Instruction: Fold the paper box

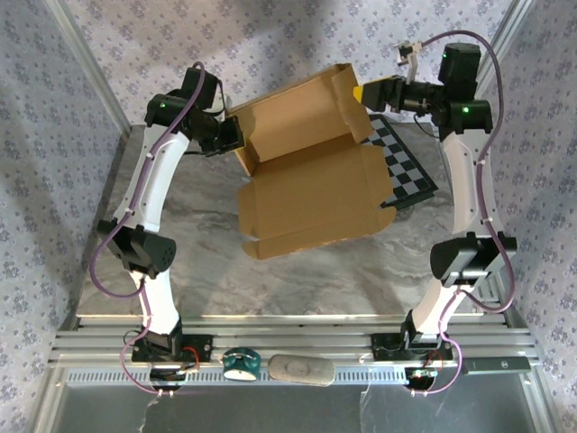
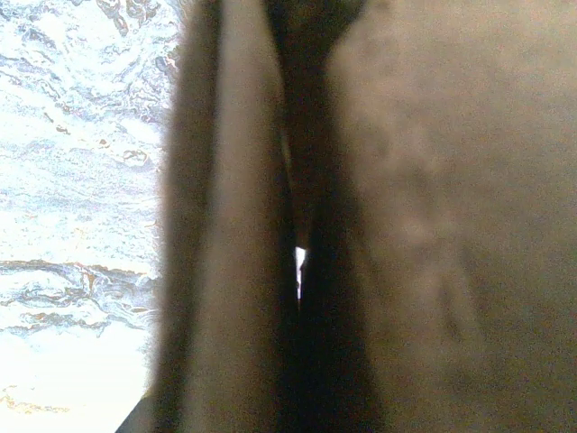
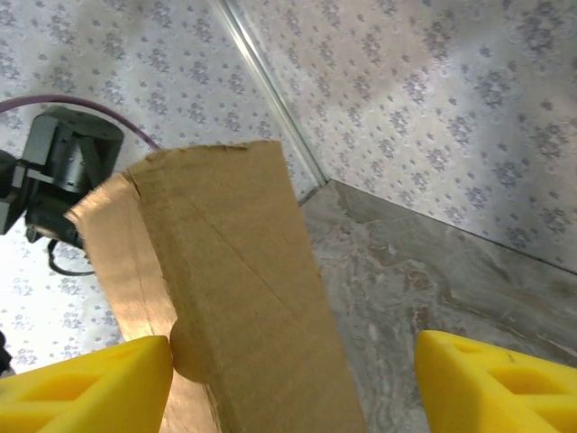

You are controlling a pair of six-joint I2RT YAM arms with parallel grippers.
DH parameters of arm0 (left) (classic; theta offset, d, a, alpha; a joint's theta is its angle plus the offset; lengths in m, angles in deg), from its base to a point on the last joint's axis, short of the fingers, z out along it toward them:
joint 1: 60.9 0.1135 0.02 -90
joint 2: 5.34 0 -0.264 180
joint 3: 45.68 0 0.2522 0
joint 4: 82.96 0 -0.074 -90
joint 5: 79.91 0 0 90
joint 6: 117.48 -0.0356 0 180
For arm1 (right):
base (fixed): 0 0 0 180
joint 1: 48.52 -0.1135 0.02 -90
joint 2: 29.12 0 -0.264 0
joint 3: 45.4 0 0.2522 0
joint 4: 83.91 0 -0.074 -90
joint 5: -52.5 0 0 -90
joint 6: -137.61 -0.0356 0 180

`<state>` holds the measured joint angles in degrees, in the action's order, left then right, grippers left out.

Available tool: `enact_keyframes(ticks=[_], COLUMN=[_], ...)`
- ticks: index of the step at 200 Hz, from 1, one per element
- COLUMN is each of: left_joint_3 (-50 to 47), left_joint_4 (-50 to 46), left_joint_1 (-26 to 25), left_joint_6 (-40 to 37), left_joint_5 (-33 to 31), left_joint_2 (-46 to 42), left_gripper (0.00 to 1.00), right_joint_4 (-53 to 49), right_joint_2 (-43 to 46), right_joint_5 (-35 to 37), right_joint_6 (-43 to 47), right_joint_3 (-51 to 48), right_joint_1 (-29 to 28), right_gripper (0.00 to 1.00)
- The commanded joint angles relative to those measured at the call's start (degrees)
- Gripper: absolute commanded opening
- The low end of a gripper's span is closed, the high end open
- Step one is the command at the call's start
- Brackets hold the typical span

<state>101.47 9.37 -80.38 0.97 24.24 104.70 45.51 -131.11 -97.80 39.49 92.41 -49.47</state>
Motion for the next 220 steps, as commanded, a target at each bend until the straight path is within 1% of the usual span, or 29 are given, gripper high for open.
enact_keyframes(ticks=[1,11,27,43,56,78,104,131,170,179,197,206,220], left_joint_3=[2.65,2.91,3.65,4.65,5.30,5.68,6.54,8.09,9.27,9.39,9.96,10.15,10.41], left_joint_4=[-1.72,-1.84,-2.07,-2.61,-2.98,-3.05,-3.60,-4.48,-5.45,-5.54,-5.94,-6.07,-6.18], left_joint_1=[0.50,0.50,0.58,0.58,0.58,0.44,0.19,-0.28,-1.03,-1.29,-1.95,-2.21,-2.55], left_joint_6=[-0.85,-0.78,-0.76,-0.76,-0.76,-0.76,-0.67,-0.76,-0.86,-0.89,-1.02,-1.02,-0.98], left_joint_5=[1.53,1.58,1.58,1.58,1.57,1.66,1.44,0.87,-0.08,-0.09,-0.61,-0.78,-0.79], left_joint_2=[0.49,0.66,0.91,1.29,1.36,1.49,1.76,2.11,2.08,2.11,2.19,2.18,2.16], left_gripper=[0.00,0.00,0.00,0.00,0.00,0.00,0.00,0.00,0.00,0.00,0.00,0.00,0.00], right_joint_4=[-5.34,-6.56,-10.03,-13.06,-13.52,-12.90,-14.43,-16.36,-15.62,-15.26,-13.66,-12.90,-12.27], right_joint_2=[-0.37,0.00,0.73,1.78,2.70,3.87,3.84,3.66,3.57,3.40,2.88,2.32,1.40], right_joint_5=[-1.46,-0.43,4.13,10.27,15.28,18.40,23.92,33.62,47.74,50.87,60.21,63.67,66.10], right_joint_6=[1.53,2.74,6.46,10.25,11.55,12.66,15.47,19.52,23.84,24.99,27.58,28.22,29.02], right_joint_3=[4.31,4.30,4.60,4.29,3.64,2.43,3.41,4.13,4.42,4.43,3.88,3.74,4.20], right_joint_1=[-1.41,-2.20,-3.54,-5.06,-5.96,-6.68,-9.77,-13.71,-18.45,-19.80,-23.10,-24.06,-24.97], right_gripper=[0.71,0.71,0.70,0.69,0.65,0.61,0.59,0.58,0.53,0.54,0.56,0.54,0.48])
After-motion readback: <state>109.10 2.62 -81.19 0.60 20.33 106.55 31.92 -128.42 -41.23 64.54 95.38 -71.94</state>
